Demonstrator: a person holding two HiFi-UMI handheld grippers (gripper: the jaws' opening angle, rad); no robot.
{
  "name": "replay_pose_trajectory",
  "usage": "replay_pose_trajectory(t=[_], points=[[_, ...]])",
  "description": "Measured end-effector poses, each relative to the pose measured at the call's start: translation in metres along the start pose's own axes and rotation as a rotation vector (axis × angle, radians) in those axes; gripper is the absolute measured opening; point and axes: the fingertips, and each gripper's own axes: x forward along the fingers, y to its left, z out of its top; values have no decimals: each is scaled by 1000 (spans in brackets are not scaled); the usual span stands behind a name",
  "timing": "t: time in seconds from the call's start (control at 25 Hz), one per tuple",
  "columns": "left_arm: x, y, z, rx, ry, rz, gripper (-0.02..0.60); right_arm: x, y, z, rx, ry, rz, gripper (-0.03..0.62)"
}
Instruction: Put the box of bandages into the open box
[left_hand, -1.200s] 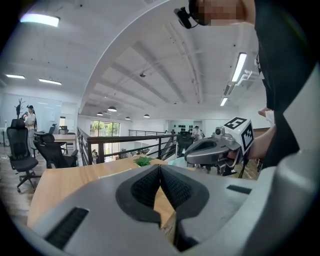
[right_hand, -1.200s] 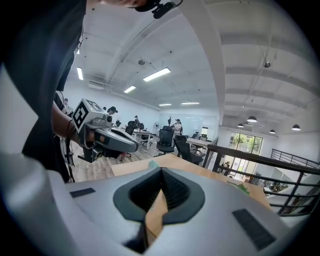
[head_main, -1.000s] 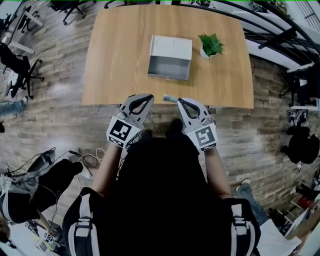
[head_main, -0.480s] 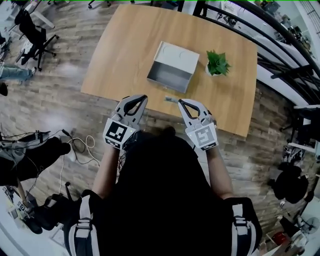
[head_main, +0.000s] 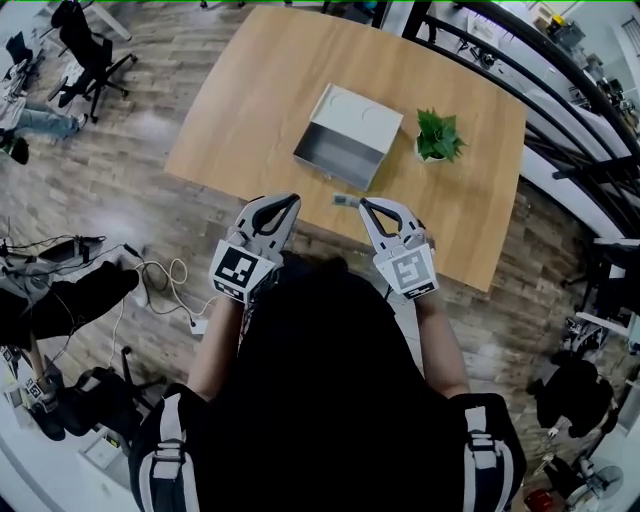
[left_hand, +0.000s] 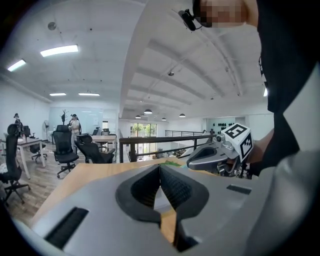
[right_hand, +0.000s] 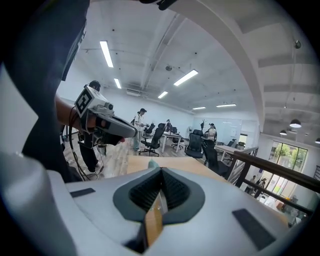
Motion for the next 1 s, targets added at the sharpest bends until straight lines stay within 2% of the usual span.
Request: replay_pose_trajectory(t=[0.32, 1.0], points=[[-2, 7, -6, -32, 17, -10, 23, 10, -16, -2, 14, 20, -30, 25], [70, 98, 5, -29, 18, -212, 23, 100, -57, 3, 85, 115, -128, 25]])
